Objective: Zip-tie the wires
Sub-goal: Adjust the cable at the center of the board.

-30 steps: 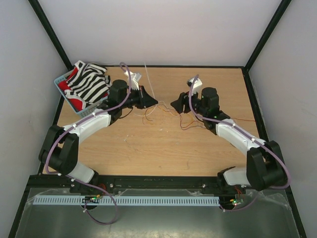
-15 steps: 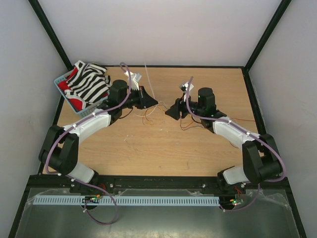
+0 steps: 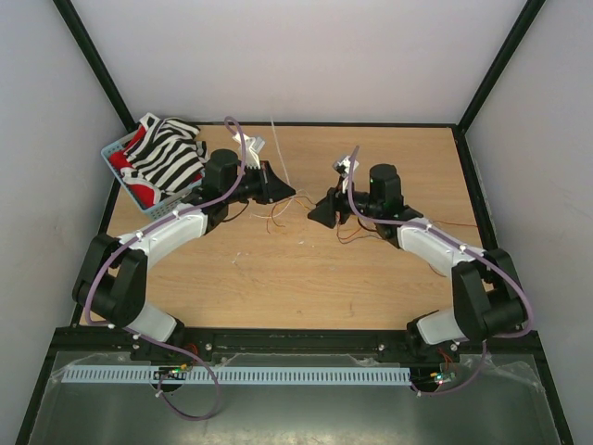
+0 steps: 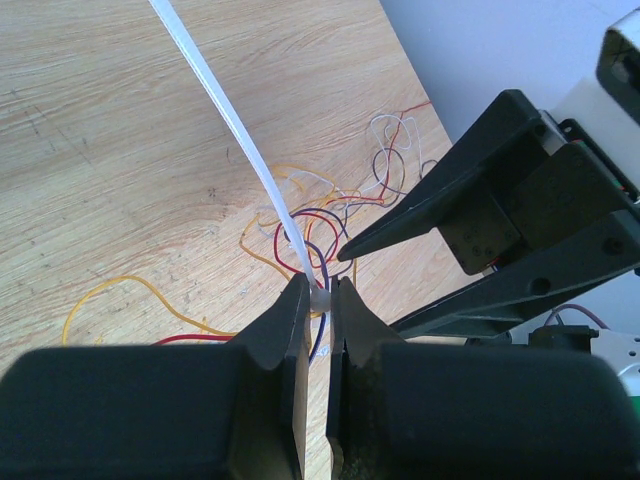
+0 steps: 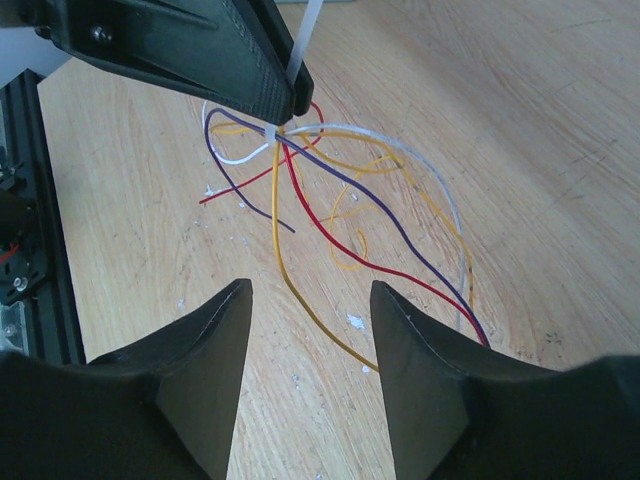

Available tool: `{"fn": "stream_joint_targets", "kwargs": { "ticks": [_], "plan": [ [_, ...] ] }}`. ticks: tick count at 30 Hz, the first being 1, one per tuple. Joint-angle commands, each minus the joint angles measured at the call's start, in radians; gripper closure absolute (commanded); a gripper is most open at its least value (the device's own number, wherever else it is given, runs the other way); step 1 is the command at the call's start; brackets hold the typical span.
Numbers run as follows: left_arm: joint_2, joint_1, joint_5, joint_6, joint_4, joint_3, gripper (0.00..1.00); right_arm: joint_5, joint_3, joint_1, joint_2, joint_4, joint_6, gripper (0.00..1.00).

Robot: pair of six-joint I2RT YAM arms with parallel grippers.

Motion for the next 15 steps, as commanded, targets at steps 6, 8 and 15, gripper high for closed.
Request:
{"fn": "stream_joint_targets", "kwargs": {
  "ticks": [6, 8, 15],
  "plan": [
    [-0.021, 0.001, 0.010, 0.006, 0.008, 0.031, 1.00, -0.063, 0.041, 0.007, 0.059, 0.011, -0.010, 0.42],
    [-0.019, 0.001, 0.010, 0.005, 0.009, 0.031, 1.00, -0.075, 0.041, 0.011, 0.064, 0.016, -0.008, 0.47],
    [-0.019, 0.001, -0.001, 0.006, 0.009, 0.025, 1.00, -0.048, 0.045, 0.011, 0.038, -0.026, -0.038, 0.89]
  ]
}}
